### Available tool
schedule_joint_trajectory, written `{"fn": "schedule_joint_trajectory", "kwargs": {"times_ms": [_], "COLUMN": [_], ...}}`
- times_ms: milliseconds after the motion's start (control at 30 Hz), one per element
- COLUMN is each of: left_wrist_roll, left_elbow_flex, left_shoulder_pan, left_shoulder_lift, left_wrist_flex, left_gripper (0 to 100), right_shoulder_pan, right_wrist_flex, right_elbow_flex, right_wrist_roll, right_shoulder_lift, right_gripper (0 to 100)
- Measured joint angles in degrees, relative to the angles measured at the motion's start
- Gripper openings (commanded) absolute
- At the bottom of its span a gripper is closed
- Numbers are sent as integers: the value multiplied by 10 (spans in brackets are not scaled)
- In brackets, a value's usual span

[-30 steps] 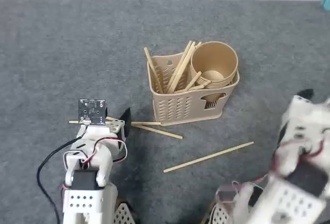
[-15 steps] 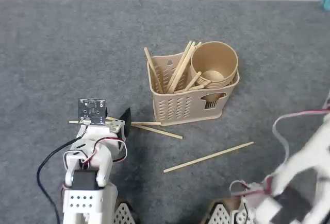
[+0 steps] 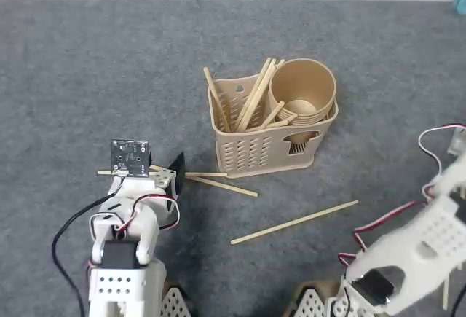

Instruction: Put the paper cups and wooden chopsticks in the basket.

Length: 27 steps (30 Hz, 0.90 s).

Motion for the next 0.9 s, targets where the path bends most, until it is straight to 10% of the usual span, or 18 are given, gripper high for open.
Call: {"fn": "schedule_joint_trajectory", "kwargs": {"times_ms": [900], "left_wrist_roll": [0], "left_elbow_flex": [0], "left_shoulder_pan": [0], "left_shoulder_lift": [0], "left_wrist_flex": [0], "left_gripper": [209], "right_shoulder_pan": [35], "right_wrist_flex": [135], "right_elbow_flex": [-215], "right_wrist_roll": [2], "right_shoulder_lift": [94], "right_gripper": [8]}}
